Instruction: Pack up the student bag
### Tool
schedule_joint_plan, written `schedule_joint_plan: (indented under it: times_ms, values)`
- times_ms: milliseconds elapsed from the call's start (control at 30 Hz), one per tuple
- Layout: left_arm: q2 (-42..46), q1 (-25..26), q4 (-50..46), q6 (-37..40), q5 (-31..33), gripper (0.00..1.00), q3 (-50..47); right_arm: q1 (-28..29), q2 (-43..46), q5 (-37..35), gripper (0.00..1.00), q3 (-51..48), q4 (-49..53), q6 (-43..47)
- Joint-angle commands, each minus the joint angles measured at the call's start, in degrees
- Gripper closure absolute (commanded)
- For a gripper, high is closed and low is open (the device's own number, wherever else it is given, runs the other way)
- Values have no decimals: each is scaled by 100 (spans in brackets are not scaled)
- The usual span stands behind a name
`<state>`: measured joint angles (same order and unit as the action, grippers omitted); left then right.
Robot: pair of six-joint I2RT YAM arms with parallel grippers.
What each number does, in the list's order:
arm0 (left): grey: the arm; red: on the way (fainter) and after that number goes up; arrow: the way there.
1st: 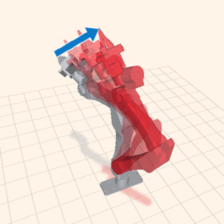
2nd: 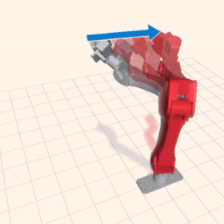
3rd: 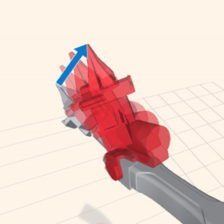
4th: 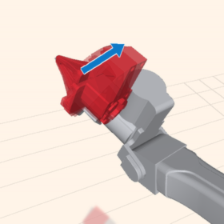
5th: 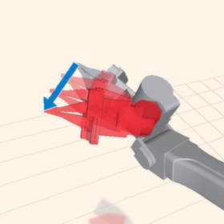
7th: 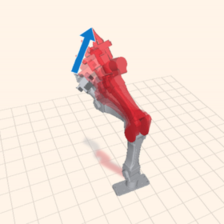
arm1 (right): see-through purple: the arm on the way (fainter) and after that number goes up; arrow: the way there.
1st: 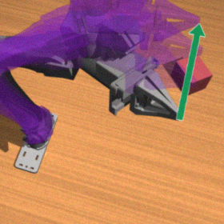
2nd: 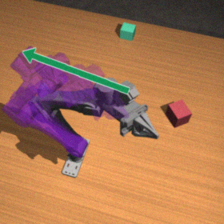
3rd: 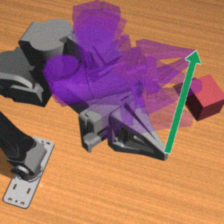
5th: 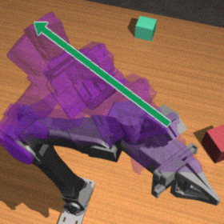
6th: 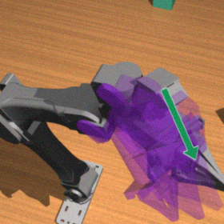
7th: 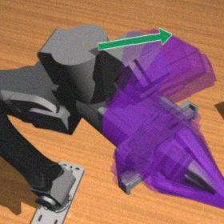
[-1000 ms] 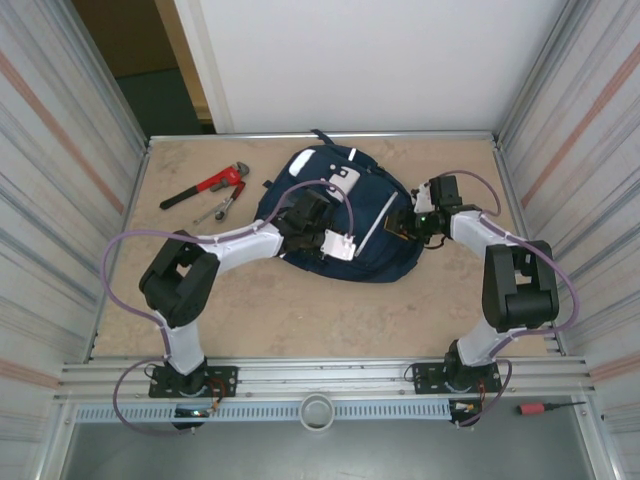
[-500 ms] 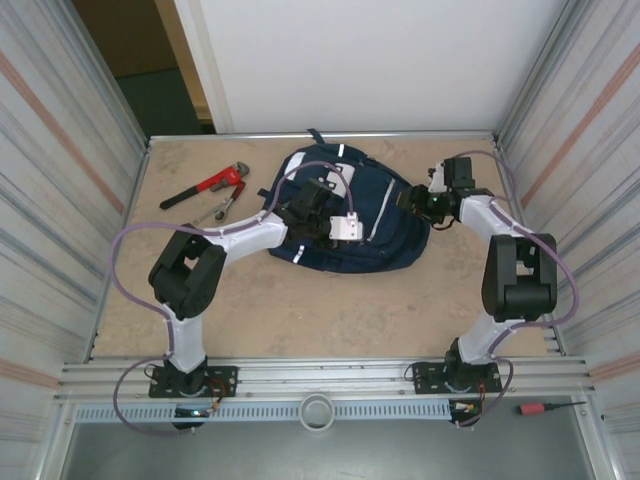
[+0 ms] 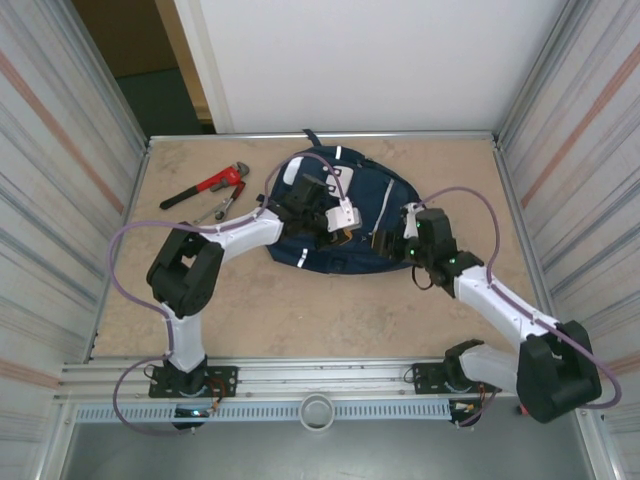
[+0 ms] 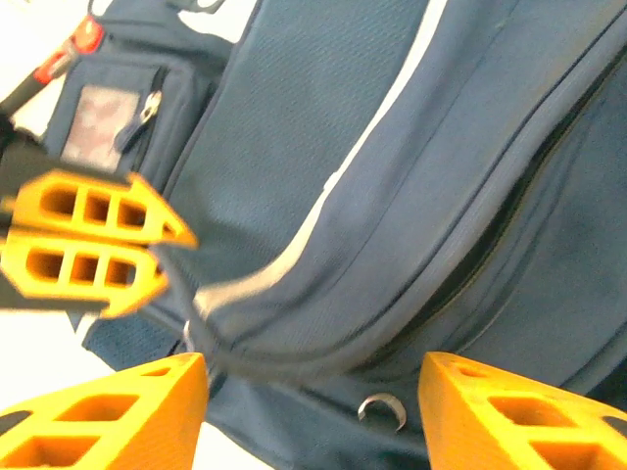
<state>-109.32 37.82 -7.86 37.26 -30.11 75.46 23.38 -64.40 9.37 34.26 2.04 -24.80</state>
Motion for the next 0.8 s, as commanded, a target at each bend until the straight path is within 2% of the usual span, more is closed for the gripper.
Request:
schedule_joint_plan:
  times_ms: [0,200,400,533,767]
  values:
    - [16,-16,50,-487,-697,100,103,501,123,-675,47,-326,-830,99]
    - [-2,-29,161,-593,-934,100,100,1233,-348,-1298,56,-414,-1559,195]
    - [7,-29,144,-623,-962,100,117,1348,-929,-1324,59,-332,-2015,210]
    - [16,-29,109,-572,-929,100,105,1414,-1159,-1689,61,-251,-2093,253]
    - [25,-23,83,-537,-943,100,100,1407,-1469,-1998,73,-243,-2327,282]
